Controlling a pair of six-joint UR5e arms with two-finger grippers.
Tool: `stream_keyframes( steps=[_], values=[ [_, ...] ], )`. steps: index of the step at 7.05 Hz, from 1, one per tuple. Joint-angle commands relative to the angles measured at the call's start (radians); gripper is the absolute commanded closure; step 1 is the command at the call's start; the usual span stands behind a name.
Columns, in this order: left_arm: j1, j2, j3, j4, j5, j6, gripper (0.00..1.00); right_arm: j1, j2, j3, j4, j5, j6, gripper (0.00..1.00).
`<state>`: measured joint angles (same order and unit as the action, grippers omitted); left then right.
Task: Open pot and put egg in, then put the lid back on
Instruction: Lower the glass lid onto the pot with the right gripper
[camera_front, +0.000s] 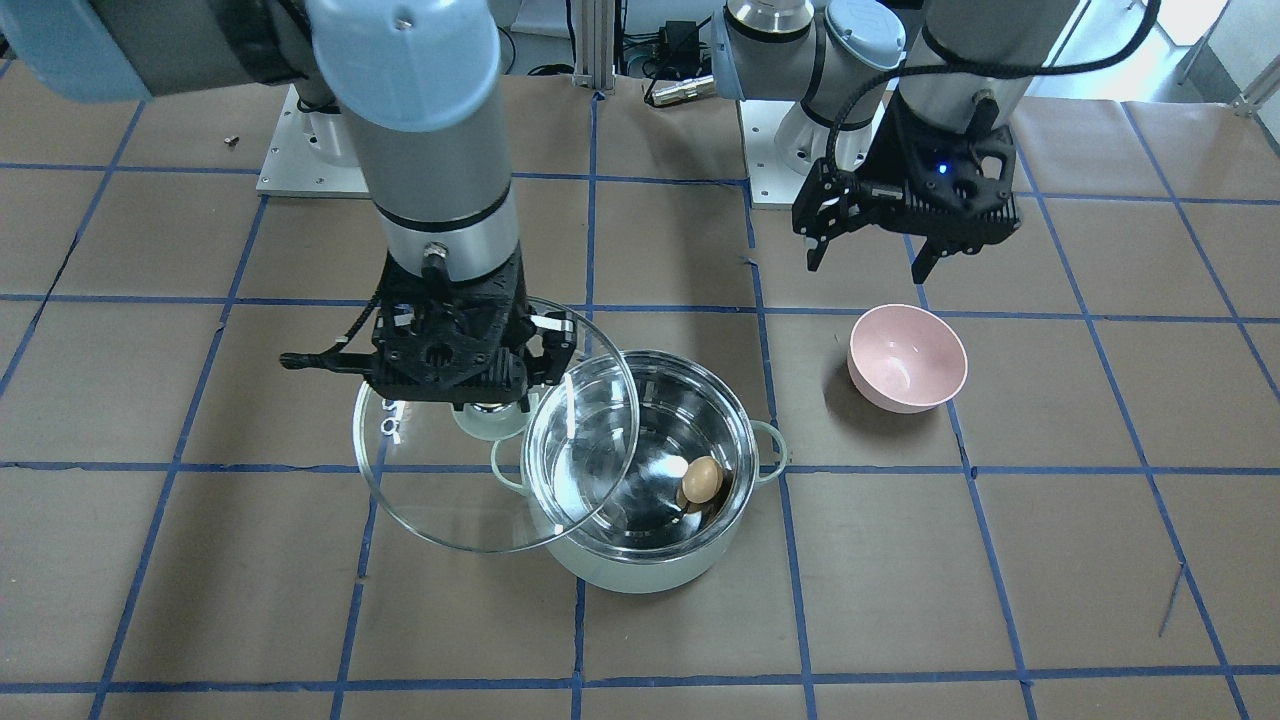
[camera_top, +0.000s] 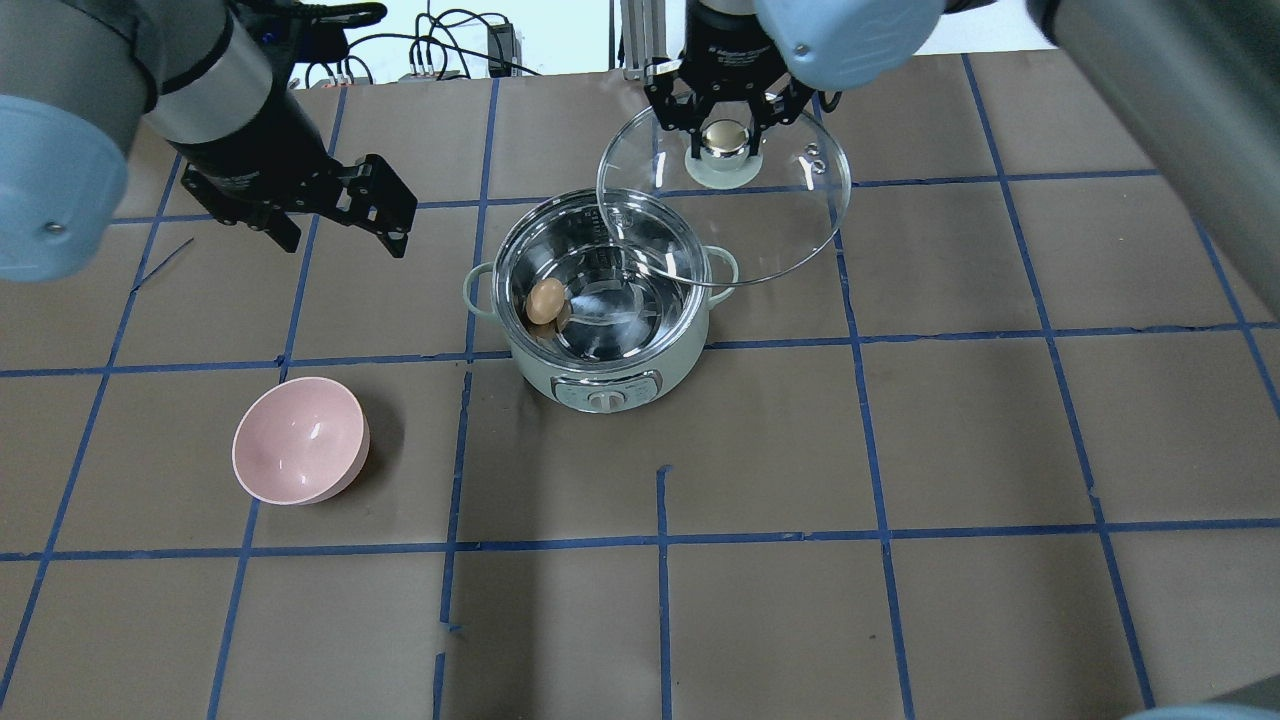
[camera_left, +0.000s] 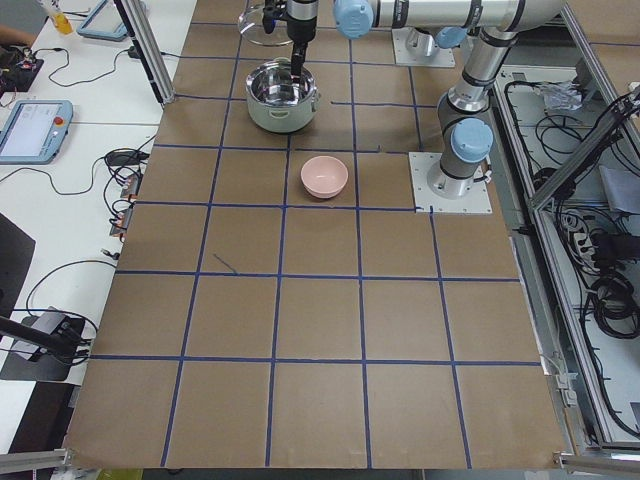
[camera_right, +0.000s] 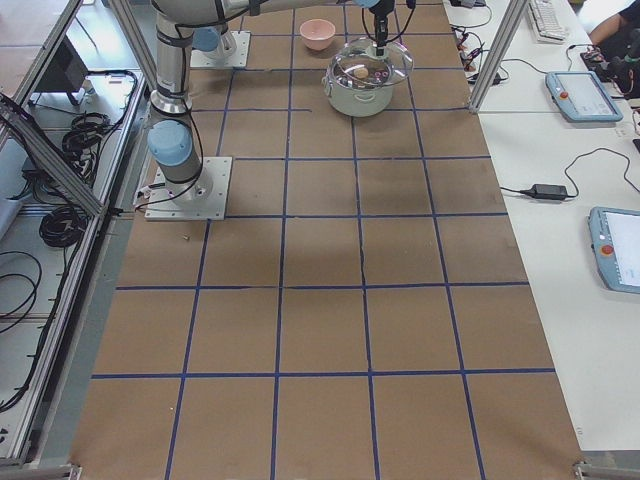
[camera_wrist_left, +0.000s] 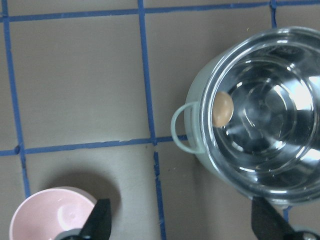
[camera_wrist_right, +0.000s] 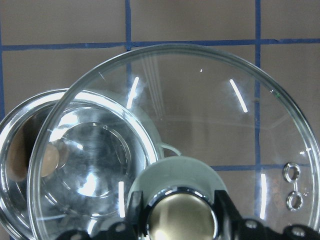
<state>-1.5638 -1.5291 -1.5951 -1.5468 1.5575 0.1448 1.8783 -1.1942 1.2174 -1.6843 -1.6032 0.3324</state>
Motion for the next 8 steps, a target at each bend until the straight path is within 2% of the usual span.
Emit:
stream_keyframes(
  steps=[1,2,4,6,8],
  values=[
    [0.008,0.024,0.037,-0.104,0.004,0.062,0.0,0.109,0.054,0.007,-0.067,-0.015,0.159,0.94],
    [0.004,0.018,0.029,-0.086,0.009,0.073,0.02,0.143,0.083,0.01,-0.127,-0.015,0.209,0.94],
    [0.011,0.027,0.027,-0.027,0.01,0.092,0.0,0.163,0.105,0.022,-0.158,-0.006,0.211,0.93],
    [0.013,0.035,0.026,-0.03,0.015,0.085,0.0,0.167,0.107,0.033,-0.178,-0.004,0.197,0.93],
    [0.04,0.043,0.04,-0.041,0.018,0.062,0.0,0.168,0.105,0.074,-0.245,-0.004,0.194,0.93]
  ],
)
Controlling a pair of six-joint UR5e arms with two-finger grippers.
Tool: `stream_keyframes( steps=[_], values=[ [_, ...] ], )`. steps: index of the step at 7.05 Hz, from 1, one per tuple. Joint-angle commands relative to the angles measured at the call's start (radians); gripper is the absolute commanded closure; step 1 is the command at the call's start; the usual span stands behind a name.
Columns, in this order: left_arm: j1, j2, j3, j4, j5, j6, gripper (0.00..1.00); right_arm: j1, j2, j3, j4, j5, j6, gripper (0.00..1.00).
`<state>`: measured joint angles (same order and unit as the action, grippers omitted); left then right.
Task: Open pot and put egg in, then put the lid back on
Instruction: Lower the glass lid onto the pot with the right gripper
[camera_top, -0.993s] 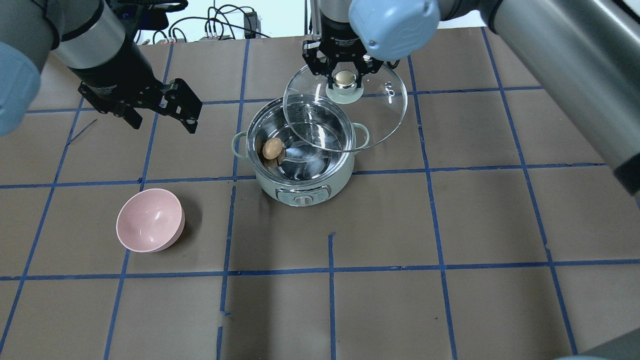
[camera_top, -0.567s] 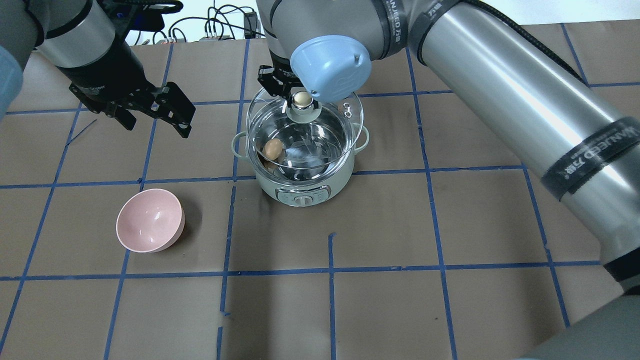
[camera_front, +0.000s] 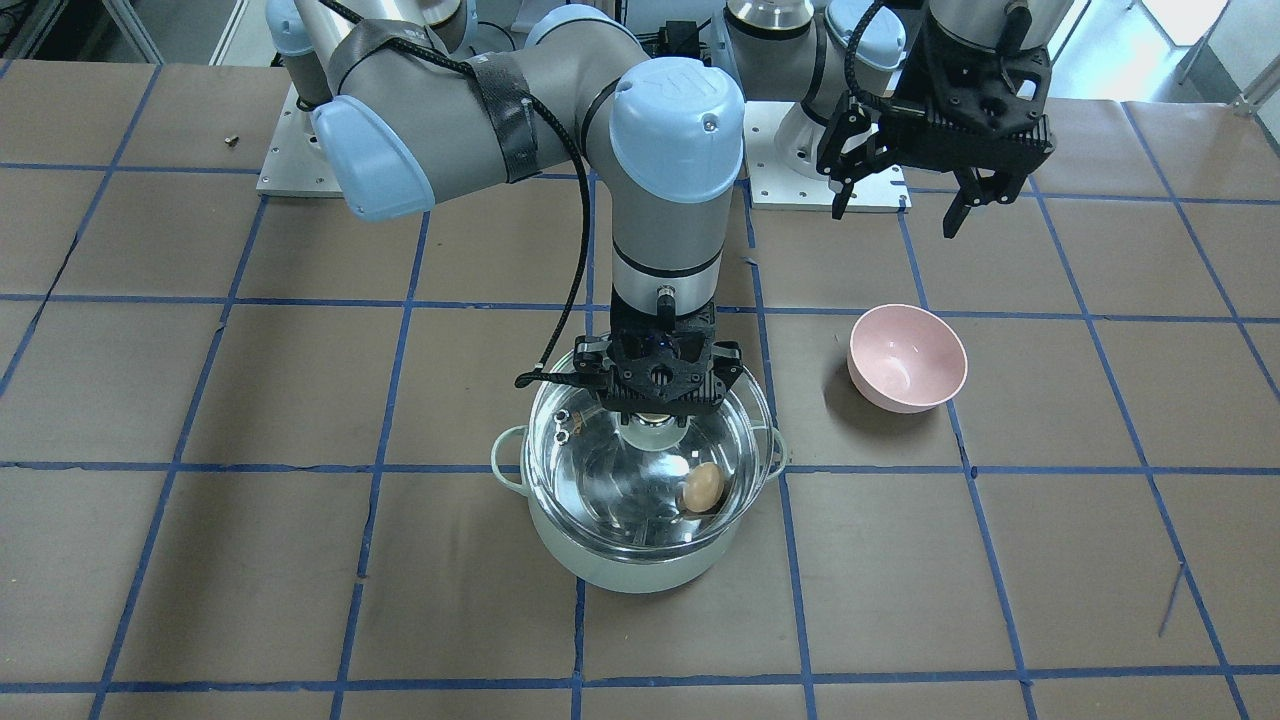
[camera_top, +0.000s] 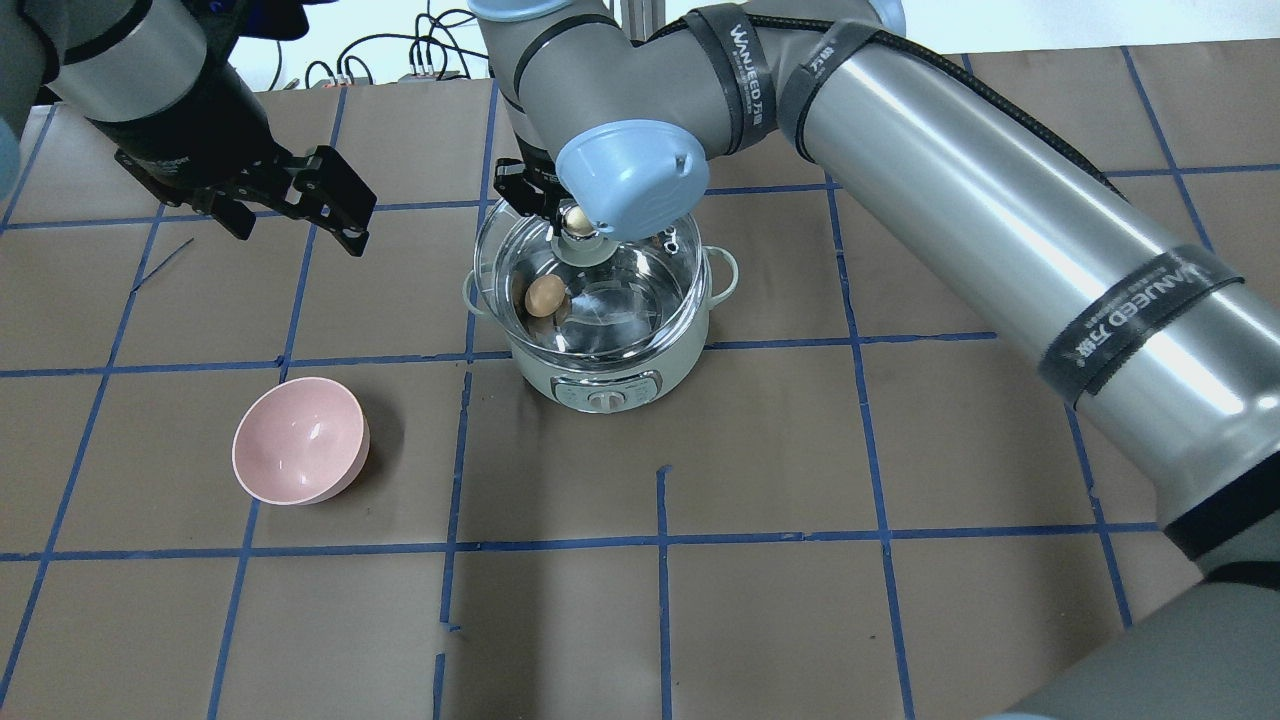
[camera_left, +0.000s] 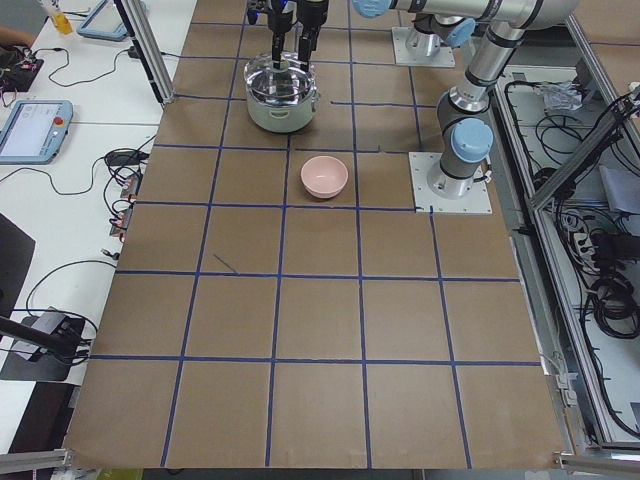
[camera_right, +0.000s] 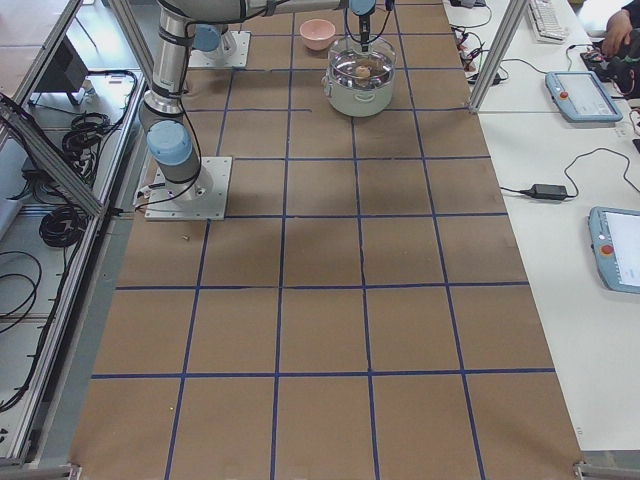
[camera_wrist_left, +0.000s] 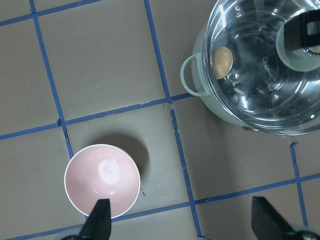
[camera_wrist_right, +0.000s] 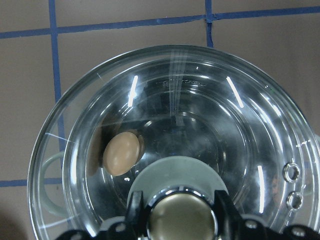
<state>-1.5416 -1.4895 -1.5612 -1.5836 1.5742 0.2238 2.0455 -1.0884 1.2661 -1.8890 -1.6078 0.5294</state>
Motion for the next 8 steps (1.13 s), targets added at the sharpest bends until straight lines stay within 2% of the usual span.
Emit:
stream_keyframes(
  steps=[1,8],
  values=[
    [0.031,0.003,0.006,-0.009,-0.002,-0.087,0.0,0.001,-0.004,0.054,-0.092,0.002,-0.024,0.92],
    [0.037,0.0,0.007,-0.01,-0.016,-0.099,0.0,0.002,-0.028,0.122,-0.154,-0.011,-0.124,0.88]
  ],
)
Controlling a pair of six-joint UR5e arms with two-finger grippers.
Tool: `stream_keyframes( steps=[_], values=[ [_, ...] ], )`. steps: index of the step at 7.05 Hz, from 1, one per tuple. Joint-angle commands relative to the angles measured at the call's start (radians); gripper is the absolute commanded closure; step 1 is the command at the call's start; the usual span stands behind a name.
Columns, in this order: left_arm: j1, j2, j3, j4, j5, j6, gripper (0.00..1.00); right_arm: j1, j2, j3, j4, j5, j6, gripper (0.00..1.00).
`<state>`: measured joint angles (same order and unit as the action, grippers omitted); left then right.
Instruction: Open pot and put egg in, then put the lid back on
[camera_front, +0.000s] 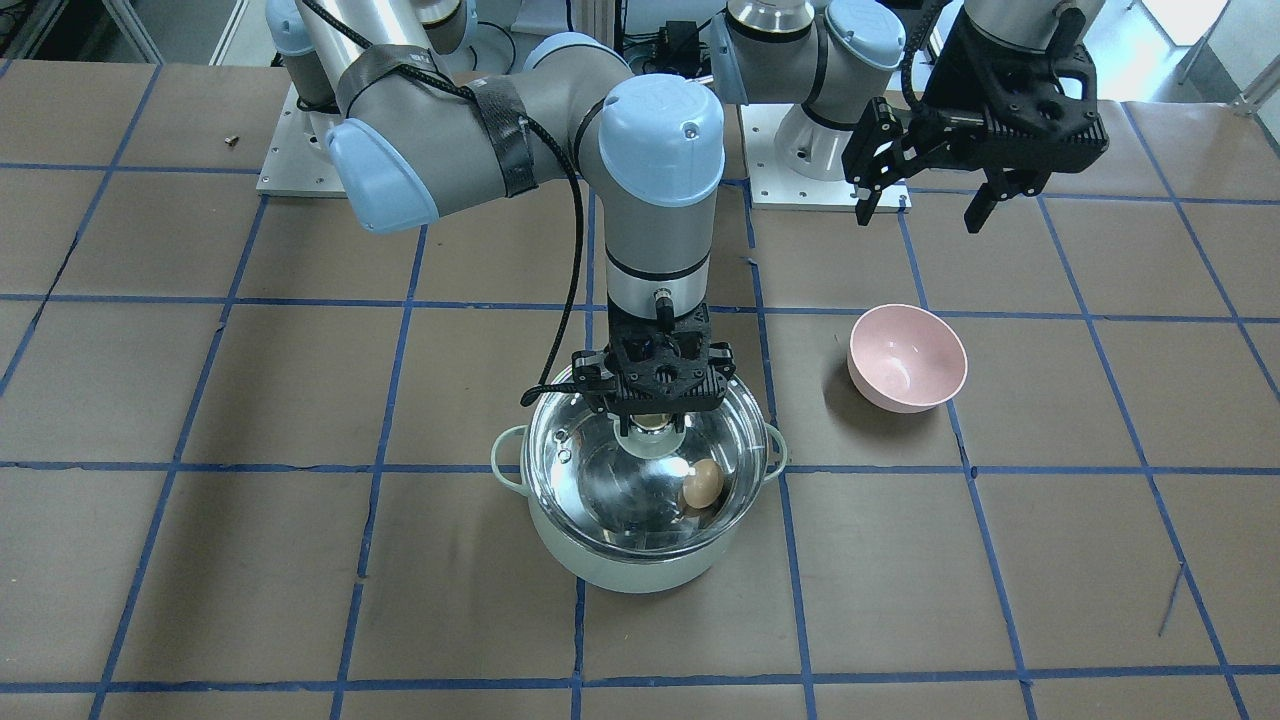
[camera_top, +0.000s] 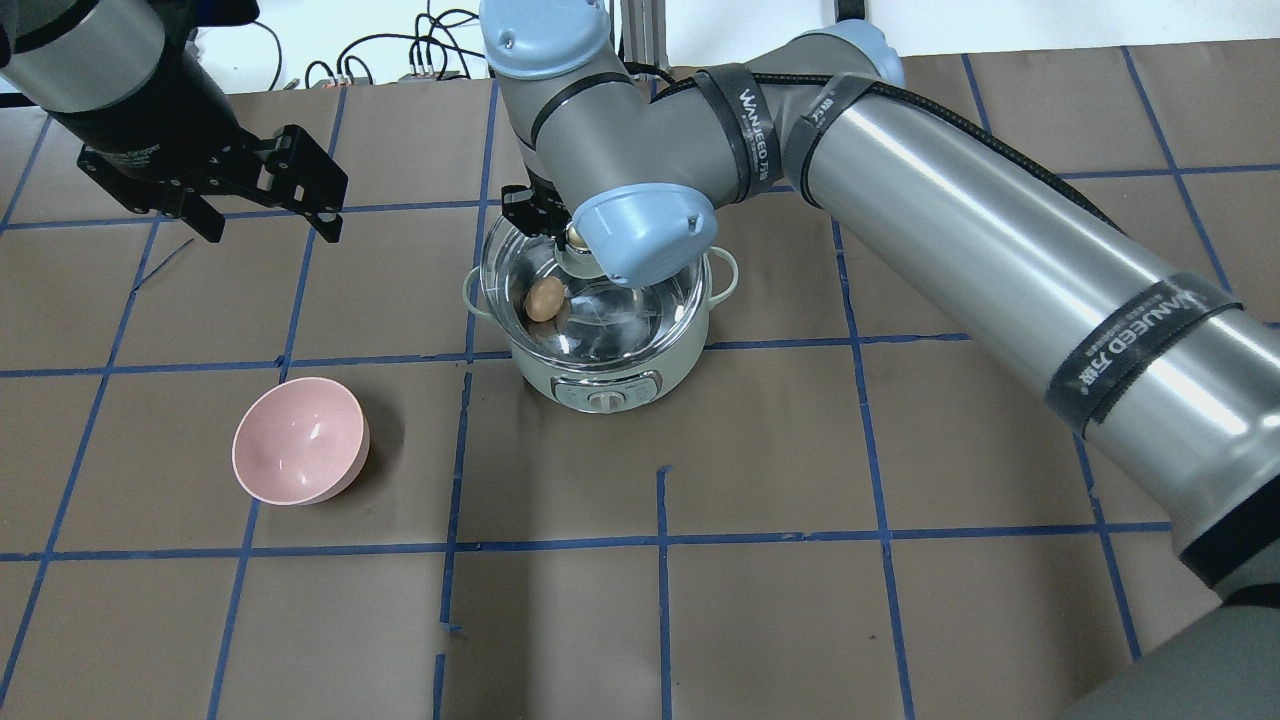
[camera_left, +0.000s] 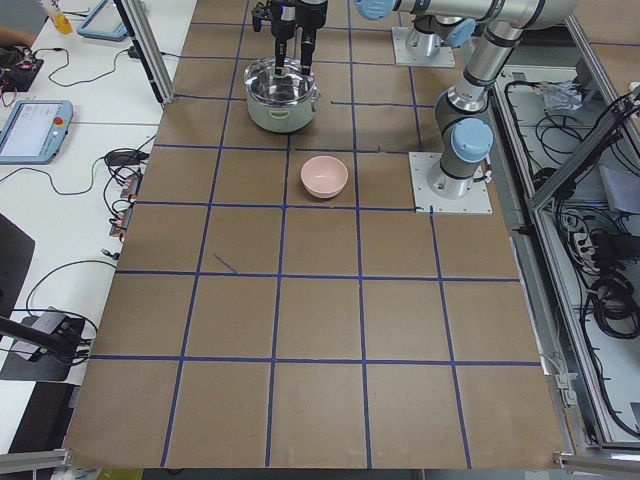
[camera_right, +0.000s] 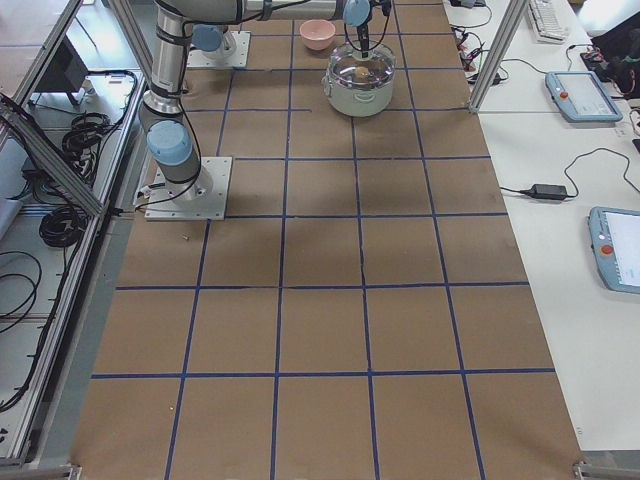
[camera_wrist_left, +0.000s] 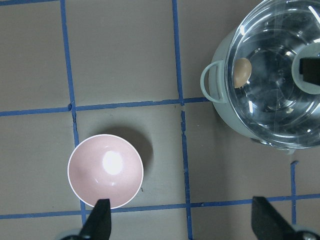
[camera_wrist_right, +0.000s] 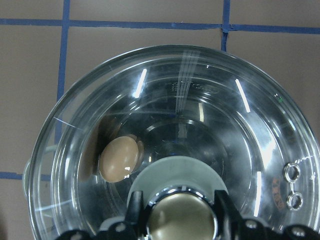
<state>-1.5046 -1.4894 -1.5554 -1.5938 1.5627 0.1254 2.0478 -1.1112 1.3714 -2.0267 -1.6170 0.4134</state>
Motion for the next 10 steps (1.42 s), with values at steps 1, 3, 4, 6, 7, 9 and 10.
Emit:
stream_keyframes(
  steps=[1,3,4,6,7,9,10],
  values=[
    [0.0,0.0,0.001,0.0,-0.004,-0.001,0.0,0.0,-0.004,0.027,-0.051,0.0,-0.014,0.86],
    [0.0,-0.003,-0.003,0.0,-0.007,-0.001,0.0,-0.002,-0.004,0.034,-0.053,0.0,-0.037,0.69],
    [-0.002,-0.003,-0.003,0.0,-0.007,-0.001,0.0,-0.002,-0.004,0.032,-0.053,0.0,-0.039,0.34],
    [-0.002,-0.005,-0.003,0.0,-0.006,-0.001,0.0,-0.003,-0.004,0.032,-0.053,0.0,-0.059,0.31],
    [-0.002,-0.005,-0.008,0.0,-0.006,-0.001,0.0,-0.005,-0.005,0.032,-0.05,0.0,-0.062,0.3],
    [-0.006,-0.005,-0.011,-0.002,-0.003,-0.001,0.0,-0.053,-0.05,0.026,-0.015,0.008,-0.091,0.18],
    [-0.008,-0.005,-0.011,0.0,-0.004,-0.003,0.0,-0.124,-0.132,0.037,0.105,0.012,-0.111,0.0]
  ],
)
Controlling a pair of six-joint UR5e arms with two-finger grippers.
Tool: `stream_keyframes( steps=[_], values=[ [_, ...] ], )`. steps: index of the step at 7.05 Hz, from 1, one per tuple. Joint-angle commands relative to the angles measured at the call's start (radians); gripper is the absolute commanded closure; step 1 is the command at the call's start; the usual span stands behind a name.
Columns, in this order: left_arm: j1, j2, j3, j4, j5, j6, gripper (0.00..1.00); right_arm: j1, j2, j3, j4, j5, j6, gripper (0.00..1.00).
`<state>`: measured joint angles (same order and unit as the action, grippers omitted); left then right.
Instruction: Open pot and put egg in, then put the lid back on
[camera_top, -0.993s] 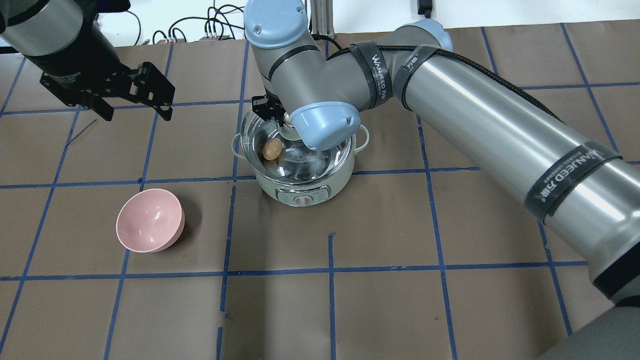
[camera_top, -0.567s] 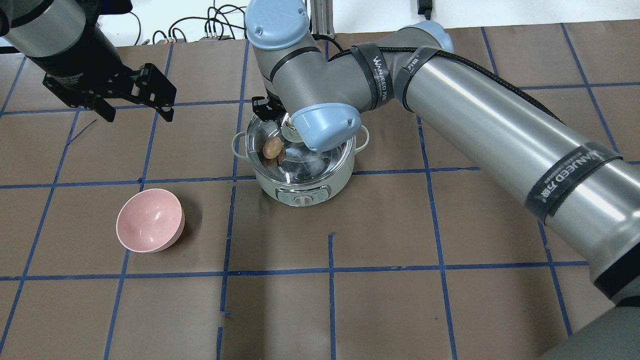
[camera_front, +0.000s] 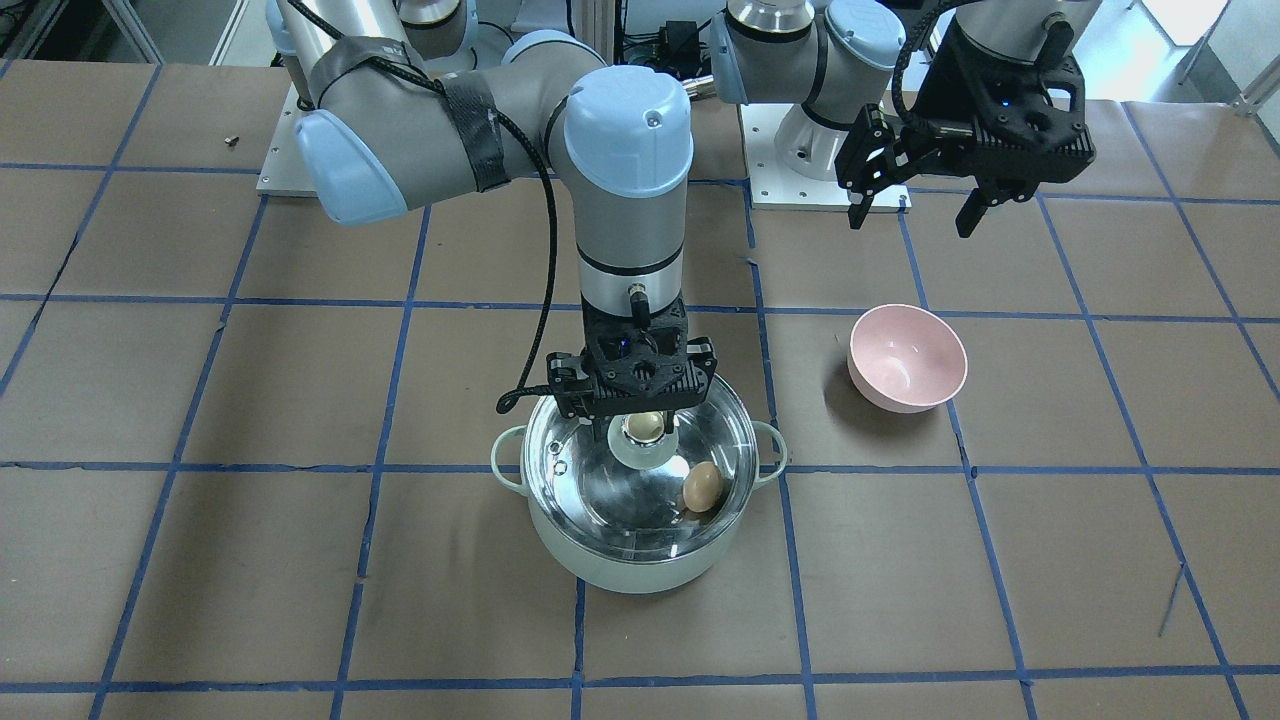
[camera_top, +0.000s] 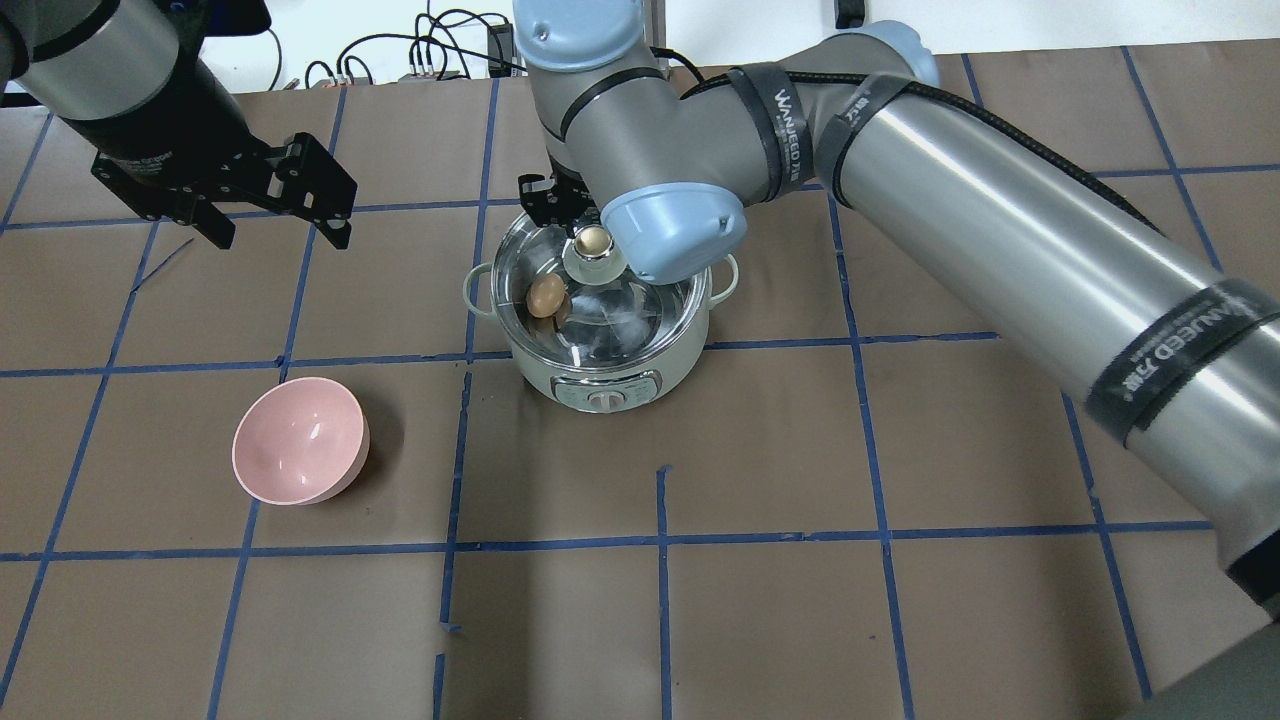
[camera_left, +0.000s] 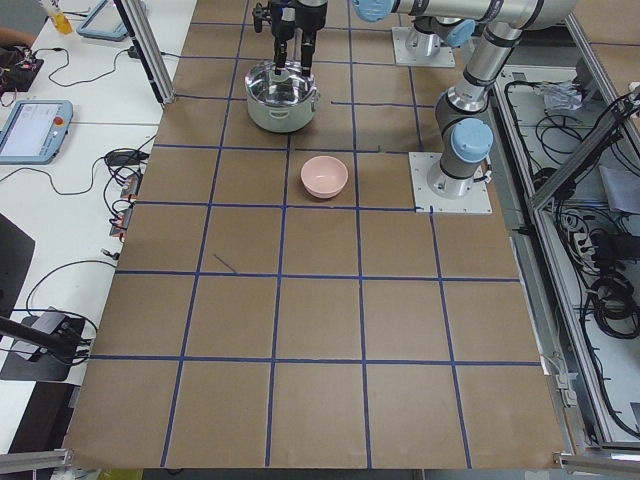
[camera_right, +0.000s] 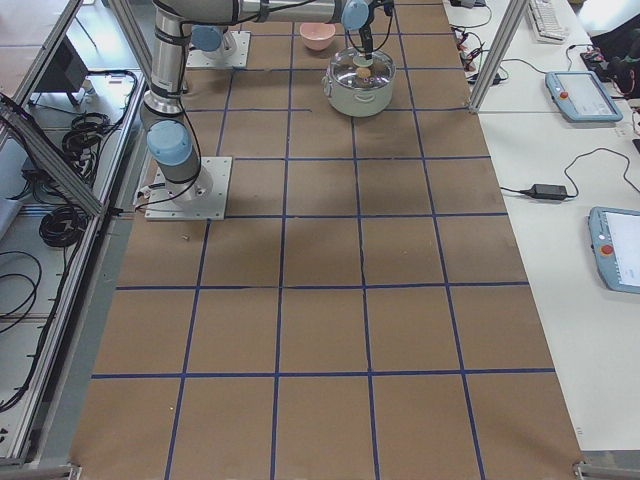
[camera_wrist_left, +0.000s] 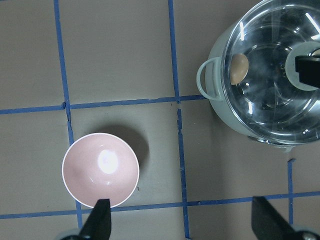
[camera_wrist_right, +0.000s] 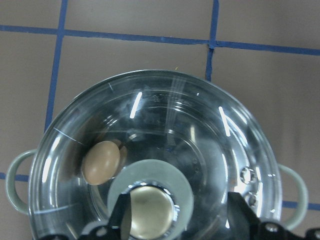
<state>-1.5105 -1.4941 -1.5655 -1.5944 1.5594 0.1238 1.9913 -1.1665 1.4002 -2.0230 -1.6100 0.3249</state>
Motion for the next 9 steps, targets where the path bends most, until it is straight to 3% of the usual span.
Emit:
stream_keyframes(
  steps=[1,2,4,5,9],
  values=[
    [0.0,0.0,-0.002,0.001,-0.001,-0.001,0.0,-0.169,-0.143,0.017,0.195,0.054,-0.159,0.0],
    [0.0,0.002,-0.004,0.001,0.001,-0.001,0.0,-0.271,-0.204,0.025,0.293,0.124,-0.225,0.0],
    [-0.003,0.0,-0.005,0.001,-0.001,-0.001,0.0,-0.389,-0.307,0.025,0.502,0.069,-0.315,0.0],
    [-0.007,0.0,-0.004,0.001,-0.001,-0.003,0.0,-0.391,-0.317,0.028,0.523,0.015,-0.316,0.0],
    [-0.007,0.0,-0.005,0.001,-0.001,-0.001,0.0,-0.387,-0.32,0.028,0.509,0.027,-0.316,0.0]
  ],
)
